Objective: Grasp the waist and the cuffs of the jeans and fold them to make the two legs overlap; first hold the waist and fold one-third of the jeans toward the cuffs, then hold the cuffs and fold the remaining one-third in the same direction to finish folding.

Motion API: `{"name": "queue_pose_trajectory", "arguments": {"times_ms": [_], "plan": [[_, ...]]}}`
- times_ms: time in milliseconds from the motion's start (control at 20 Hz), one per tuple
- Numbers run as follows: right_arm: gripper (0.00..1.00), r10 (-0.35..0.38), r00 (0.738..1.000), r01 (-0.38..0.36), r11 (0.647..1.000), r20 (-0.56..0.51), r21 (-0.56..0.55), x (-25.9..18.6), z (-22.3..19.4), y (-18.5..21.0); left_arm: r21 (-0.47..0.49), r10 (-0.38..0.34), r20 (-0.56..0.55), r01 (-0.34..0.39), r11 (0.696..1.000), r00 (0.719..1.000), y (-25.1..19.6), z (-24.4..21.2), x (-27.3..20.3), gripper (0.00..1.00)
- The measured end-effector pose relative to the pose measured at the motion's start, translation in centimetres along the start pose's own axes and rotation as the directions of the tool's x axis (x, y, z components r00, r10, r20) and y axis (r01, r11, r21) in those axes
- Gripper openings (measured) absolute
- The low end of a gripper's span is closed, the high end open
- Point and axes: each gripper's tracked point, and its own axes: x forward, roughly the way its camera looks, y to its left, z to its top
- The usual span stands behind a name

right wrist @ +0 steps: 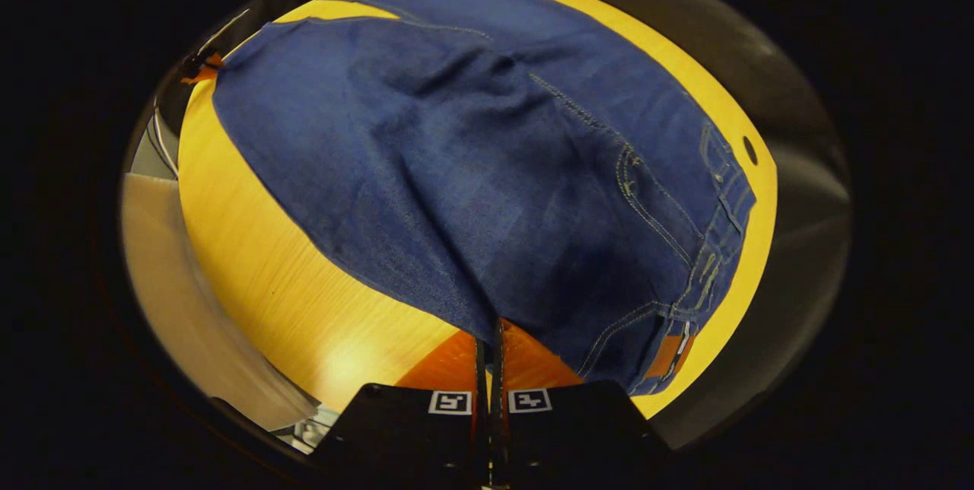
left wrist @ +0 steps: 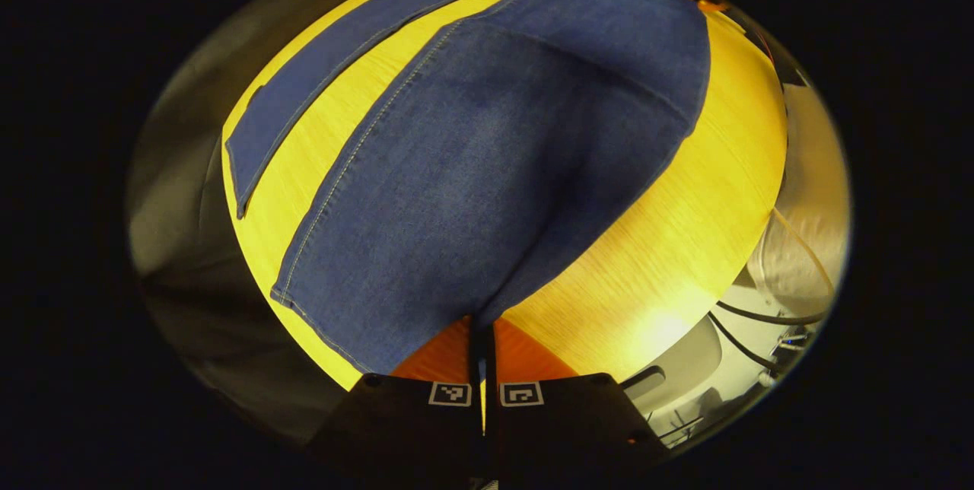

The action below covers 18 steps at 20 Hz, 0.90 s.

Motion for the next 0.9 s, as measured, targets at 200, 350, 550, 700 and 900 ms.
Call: {"name": "queue_pose_trajectory", "arguments": {"times_ms": [200,350,550,700,900], "plan": [[0.03,-0.088,0.989,0.054,0.962,0.115,0.269,-0.5,0.0,0.3,-0.347,0.063,0.205,0.013,0.938,0.977,0.1,1.2,-0.3,0.00],[0.03,-0.149,0.974,0.071,0.917,0.173,0.392,-0.6,0.9,-0.2,-0.519,0.193,0.281,-0.020,0.854,0.940,1.2,2.4,-0.9,0.00],[0.03,-0.269,0.931,0.113,0.855,0.247,0.506,-1.8,2.2,-1.5,-0.677,0.303,0.383,0.042,0.735,0.872,3.3,5.4,-3.0,0.00],[0.03,-0.332,0.892,0.086,0.790,0.307,0.607,-4.2,4.6,-3.4,-0.711,0.381,0.427,0.044,0.702,0.820,5.5,7.0,-6.5,0.00],[0.03,-0.408,0.840,0.083,0.749,0.359,0.658,-6.8,8.6,-5.8,-0.694,0.435,0.474,0.021,0.720,0.765,9.8,11.6,-9.3,0.00]]}}
